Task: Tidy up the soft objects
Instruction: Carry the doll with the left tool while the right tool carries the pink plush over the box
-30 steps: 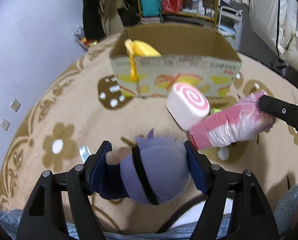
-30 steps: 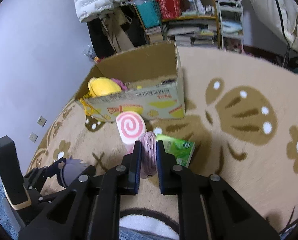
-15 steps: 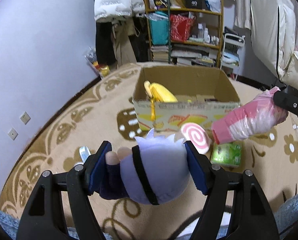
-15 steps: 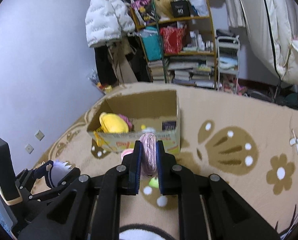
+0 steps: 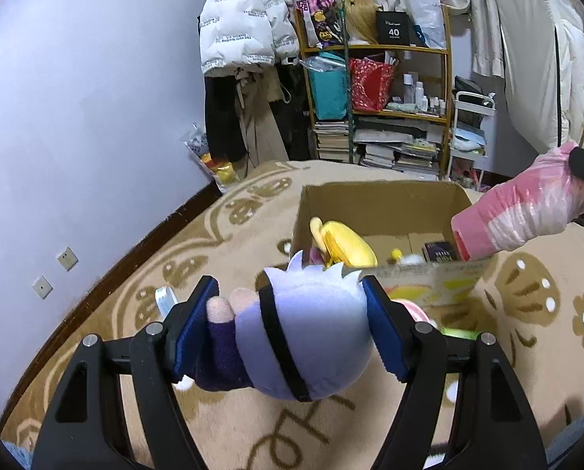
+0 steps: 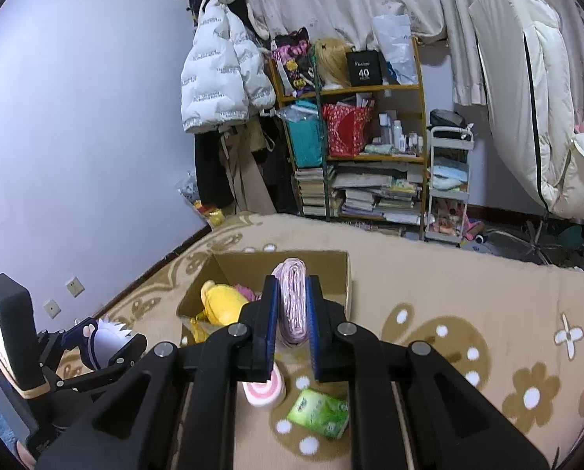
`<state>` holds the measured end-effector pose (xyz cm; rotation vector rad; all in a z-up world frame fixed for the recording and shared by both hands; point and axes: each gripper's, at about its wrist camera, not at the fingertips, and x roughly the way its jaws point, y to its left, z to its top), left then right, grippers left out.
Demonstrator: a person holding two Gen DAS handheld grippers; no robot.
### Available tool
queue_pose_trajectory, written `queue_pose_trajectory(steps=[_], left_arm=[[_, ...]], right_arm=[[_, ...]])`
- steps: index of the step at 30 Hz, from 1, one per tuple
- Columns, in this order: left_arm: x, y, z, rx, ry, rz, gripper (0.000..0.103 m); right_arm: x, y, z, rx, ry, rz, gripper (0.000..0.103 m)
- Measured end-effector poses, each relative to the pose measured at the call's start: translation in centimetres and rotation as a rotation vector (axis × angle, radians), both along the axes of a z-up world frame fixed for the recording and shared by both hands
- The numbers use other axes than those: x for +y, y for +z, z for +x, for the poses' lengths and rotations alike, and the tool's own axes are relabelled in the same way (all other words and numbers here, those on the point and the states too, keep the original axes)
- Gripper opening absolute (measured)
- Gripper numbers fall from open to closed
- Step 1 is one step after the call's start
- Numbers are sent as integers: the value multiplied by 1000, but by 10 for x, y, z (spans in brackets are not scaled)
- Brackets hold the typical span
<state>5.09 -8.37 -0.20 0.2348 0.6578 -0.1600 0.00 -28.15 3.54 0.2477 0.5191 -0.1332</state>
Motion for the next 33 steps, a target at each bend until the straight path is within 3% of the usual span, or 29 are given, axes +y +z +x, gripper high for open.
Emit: queue_pose_trajectory(steps=[16, 21, 26, 33], left_arm=[[-34, 4, 66, -69, -29, 32, 73], [-49, -4, 83, -92, -50, 75, 74], [-63, -13, 97, -103, -66, 104, 74], [-70, -22, 108, -89, -94, 77, 77]], right_arm=[[-23, -16, 56, 21, 5, -15, 15], [-26, -25, 75, 29, 18, -20, 15], [-29, -42, 90, 49, 27, -6, 15], [-32, -73, 108, 93, 54, 59, 15]])
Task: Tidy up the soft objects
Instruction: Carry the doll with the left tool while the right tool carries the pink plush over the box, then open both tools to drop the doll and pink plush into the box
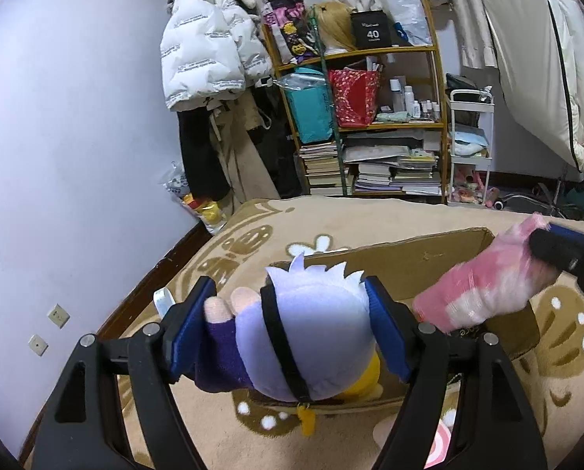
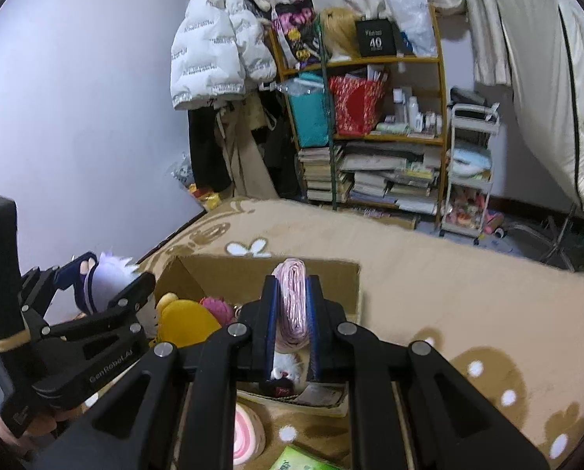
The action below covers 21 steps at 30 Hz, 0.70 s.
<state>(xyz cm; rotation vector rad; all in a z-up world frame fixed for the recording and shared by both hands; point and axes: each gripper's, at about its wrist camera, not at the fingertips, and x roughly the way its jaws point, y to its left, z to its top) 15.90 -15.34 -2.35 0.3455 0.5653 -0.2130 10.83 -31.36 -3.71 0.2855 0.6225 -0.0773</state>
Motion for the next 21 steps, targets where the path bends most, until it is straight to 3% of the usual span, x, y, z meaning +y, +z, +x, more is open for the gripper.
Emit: queue_pose_trajectory(steps=[8, 11, 15, 21], left_arm=[[-16, -17, 8, 45, -67, 24, 81], [-17, -21, 9, 55, -63, 24, 83], [-14, -25, 12, 60, -36, 43, 95], [-6, -20, 9, 64, -16, 24, 100]], right_arm=[[-1, -24, 10, 58, 14, 26, 15], [-2, -27, 8, 67, 7, 28, 16], [-3, -27, 6, 67, 10, 40, 18], [-2, -20, -1, 51, 10, 43, 18]])
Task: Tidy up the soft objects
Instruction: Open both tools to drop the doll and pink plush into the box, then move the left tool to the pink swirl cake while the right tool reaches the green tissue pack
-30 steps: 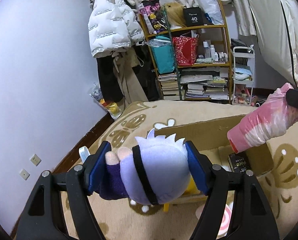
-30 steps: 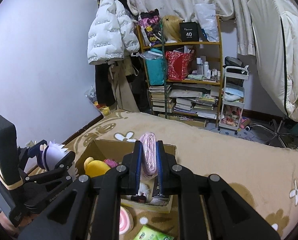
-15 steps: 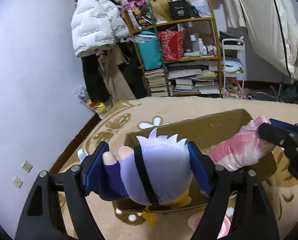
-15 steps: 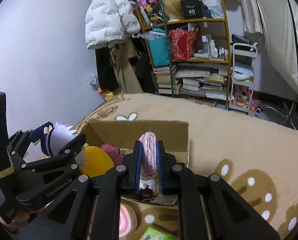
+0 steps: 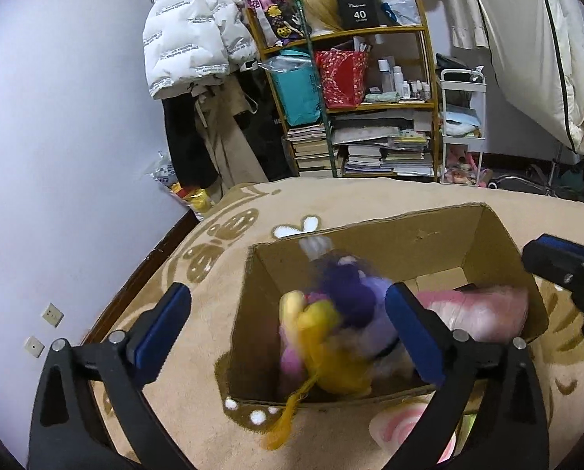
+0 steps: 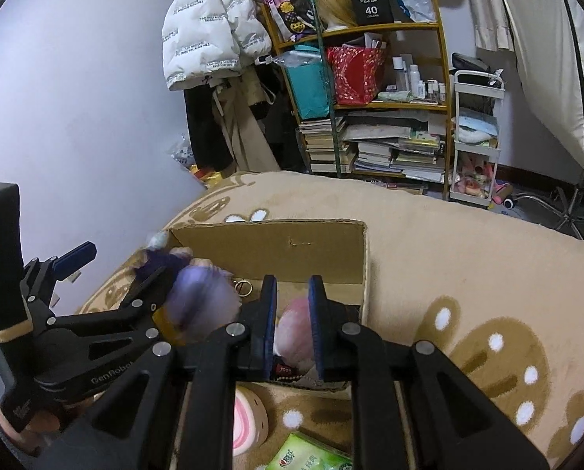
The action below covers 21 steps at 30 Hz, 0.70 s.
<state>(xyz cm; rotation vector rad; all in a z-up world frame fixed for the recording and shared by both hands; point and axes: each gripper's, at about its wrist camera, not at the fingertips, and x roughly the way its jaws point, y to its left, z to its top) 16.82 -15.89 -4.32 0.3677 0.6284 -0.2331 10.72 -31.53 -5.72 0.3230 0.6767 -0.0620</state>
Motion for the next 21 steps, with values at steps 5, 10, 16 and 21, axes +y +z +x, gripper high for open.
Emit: queue_pose_trajectory(steps=[5, 10, 16, 21], left_arm=[[13, 7, -7, 1, 29, -3, 100], [26, 13, -19, 15, 57, -7, 101], [43, 19, -40, 43, 78, -41, 102], [47, 22, -61, 63, 54, -45, 102]], right_arm=[[-1, 10, -10, -11, -11, -1, 34], [2, 15, -25, -3, -10, 3, 59], [12, 19, -45, 21, 6, 3, 96], [19, 19, -60, 47, 28, -25, 103]])
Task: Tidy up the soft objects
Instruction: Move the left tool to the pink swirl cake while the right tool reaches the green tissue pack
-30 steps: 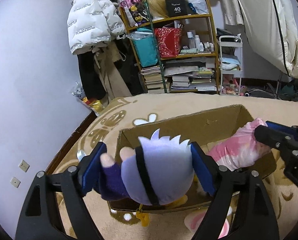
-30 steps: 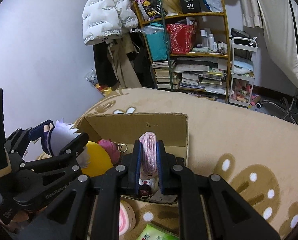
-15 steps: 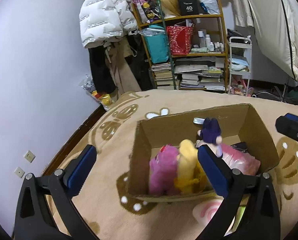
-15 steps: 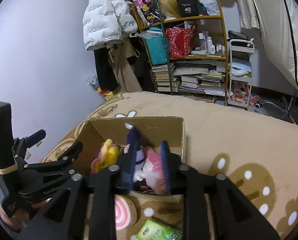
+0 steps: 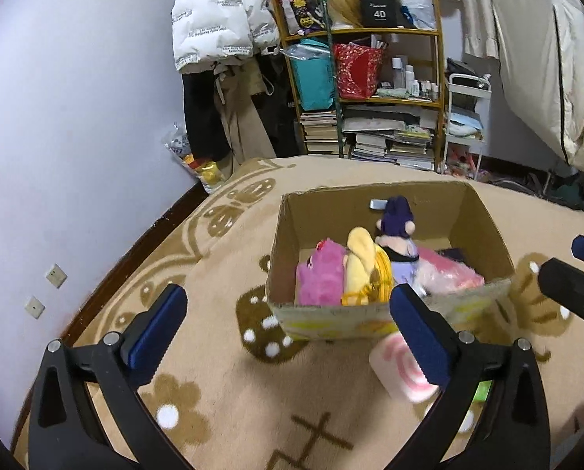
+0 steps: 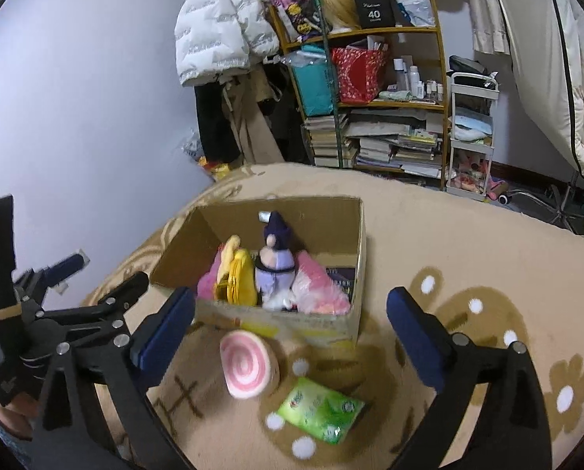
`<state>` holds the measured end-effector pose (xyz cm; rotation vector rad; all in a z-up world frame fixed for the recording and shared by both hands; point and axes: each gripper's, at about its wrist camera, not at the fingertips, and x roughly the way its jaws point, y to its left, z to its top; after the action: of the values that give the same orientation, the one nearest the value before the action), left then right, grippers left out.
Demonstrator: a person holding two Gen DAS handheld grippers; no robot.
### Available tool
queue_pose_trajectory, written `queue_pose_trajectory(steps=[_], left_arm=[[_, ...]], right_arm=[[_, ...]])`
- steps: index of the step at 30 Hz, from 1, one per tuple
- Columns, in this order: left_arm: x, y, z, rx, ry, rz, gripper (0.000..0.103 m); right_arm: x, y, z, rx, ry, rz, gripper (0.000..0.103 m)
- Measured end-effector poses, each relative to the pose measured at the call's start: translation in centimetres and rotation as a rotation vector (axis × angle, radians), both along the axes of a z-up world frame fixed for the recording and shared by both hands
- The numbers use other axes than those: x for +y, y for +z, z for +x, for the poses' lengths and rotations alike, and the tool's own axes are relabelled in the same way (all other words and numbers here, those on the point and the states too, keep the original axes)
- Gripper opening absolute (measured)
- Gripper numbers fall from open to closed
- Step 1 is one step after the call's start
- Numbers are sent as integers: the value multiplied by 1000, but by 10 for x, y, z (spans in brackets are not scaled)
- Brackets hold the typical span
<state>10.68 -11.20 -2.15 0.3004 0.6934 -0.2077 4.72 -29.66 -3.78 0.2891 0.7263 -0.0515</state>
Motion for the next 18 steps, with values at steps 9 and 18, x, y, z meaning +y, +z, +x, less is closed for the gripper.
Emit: queue_pose_trajectory(steps=[9, 18], left_arm=[[5, -3, -33, 47, -30, 23, 102], [7, -23, -46, 97, -50, 23, 102]], right_arm=[[7, -17, -29, 76, -17, 4, 103], [8, -50, -33, 161, -50, 61, 103]])
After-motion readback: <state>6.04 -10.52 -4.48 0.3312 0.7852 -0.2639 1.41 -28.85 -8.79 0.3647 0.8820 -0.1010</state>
